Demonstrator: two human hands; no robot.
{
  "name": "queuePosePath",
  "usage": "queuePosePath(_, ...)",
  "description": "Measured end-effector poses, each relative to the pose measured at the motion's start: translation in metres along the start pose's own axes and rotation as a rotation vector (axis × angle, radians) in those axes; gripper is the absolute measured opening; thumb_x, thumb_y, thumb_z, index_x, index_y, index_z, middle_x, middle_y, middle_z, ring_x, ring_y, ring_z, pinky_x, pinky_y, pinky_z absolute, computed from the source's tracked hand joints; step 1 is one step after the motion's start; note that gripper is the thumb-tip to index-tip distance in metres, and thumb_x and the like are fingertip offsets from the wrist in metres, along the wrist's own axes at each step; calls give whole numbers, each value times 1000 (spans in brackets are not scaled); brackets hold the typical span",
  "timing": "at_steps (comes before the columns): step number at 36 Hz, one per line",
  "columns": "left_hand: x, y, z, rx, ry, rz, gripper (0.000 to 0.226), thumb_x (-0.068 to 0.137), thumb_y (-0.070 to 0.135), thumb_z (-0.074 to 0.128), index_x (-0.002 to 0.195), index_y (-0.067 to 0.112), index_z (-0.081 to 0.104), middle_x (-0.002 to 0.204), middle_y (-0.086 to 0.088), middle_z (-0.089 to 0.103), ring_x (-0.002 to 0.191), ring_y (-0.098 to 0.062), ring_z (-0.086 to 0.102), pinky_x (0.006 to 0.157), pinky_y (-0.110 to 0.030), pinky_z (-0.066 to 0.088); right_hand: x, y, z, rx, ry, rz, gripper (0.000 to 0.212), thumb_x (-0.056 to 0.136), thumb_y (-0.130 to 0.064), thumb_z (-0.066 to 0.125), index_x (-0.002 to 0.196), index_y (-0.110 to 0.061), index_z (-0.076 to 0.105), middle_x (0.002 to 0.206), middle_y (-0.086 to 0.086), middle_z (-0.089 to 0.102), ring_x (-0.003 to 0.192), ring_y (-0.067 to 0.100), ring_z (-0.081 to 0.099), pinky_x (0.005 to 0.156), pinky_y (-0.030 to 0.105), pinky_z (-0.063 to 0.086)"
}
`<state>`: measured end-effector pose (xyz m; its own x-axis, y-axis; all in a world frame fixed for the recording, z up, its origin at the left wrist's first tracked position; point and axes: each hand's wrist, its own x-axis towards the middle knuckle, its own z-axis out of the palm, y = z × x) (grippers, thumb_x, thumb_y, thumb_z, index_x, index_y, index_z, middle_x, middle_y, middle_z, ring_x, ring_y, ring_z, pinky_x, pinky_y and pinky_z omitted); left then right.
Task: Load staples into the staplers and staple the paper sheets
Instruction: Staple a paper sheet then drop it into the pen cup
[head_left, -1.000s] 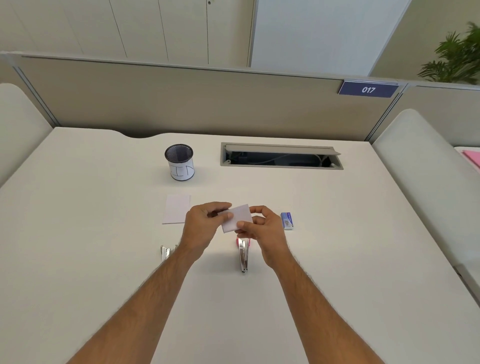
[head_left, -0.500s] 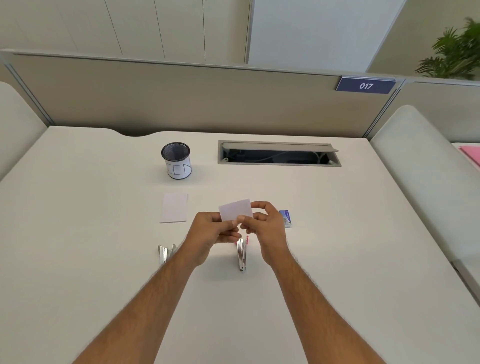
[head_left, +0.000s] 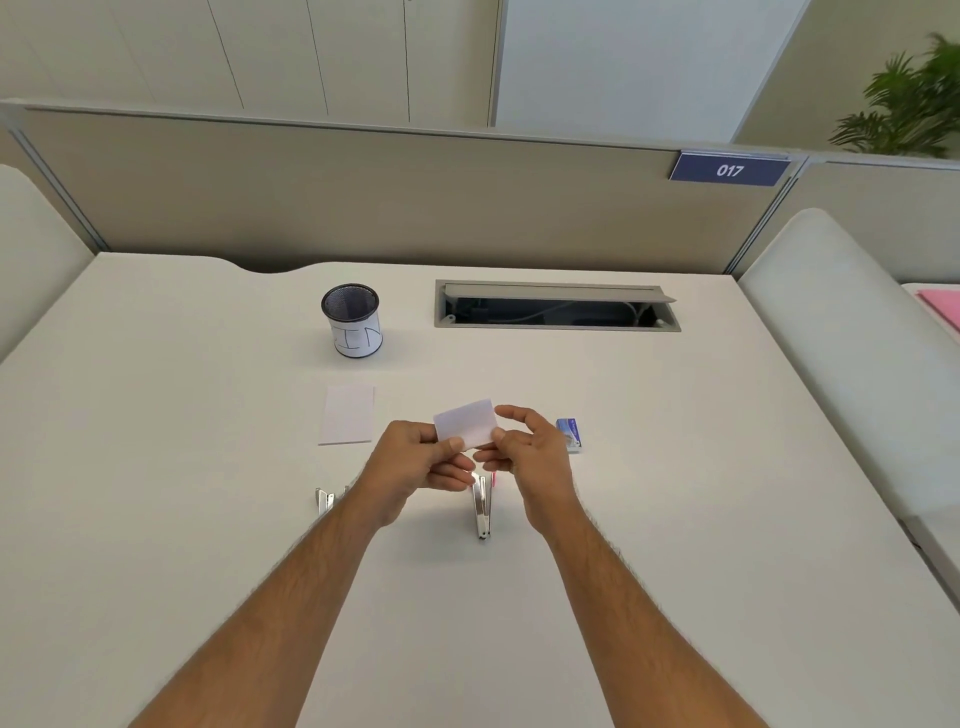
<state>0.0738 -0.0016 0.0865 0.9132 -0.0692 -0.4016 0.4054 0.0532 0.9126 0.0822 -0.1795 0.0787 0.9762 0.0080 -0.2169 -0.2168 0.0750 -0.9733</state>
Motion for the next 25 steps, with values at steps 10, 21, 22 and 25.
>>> queuePosePath(10, 4, -6, -6, 66, 171, 134, 8, 96, 15, 72, 102, 9, 74, 92, -18, 75, 80, -25, 73, 70, -39, 64, 6, 6, 1, -237, -6, -78, 24, 101, -8, 58, 122, -19, 62, 77, 6, 75, 69, 16, 72, 67, 27, 57)
queuePosePath(21, 11, -17, -22, 12, 322, 133, 11, 92, 0, 68, 88, 4, 78, 85, -13, 73, 71, -22, 72, 67, -32, 64, -13, 44, 13, -903, 233, 142, 53, 89, -54, 65, 121, -14, 54, 113, 5, 62, 108, 27, 61, 80, 37, 50)
queuePosePath(22, 11, -18, -22, 3, 322, 131, 12, 92, -1, 68, 88, 4, 78, 87, -15, 74, 71, -22, 73, 69, -32, 64, -15, 48, 15, -941, 212, 162, 55, 88, -56, 66, 119, -13, 52, 113, 5, 60, 109, 28, 60, 81, 38, 52)
queuePosePath(25, 10, -19, -23, -9, 322, 133, 12, 92, -2, 67, 89, 3, 77, 89, -18, 76, 72, -23, 76, 70, -33, 65, -18, 58, 17, -1018, 181, 209, 53, 86, -56, 67, 115, -14, 51, 113, 5, 59, 110, 27, 58, 80, 37, 51)
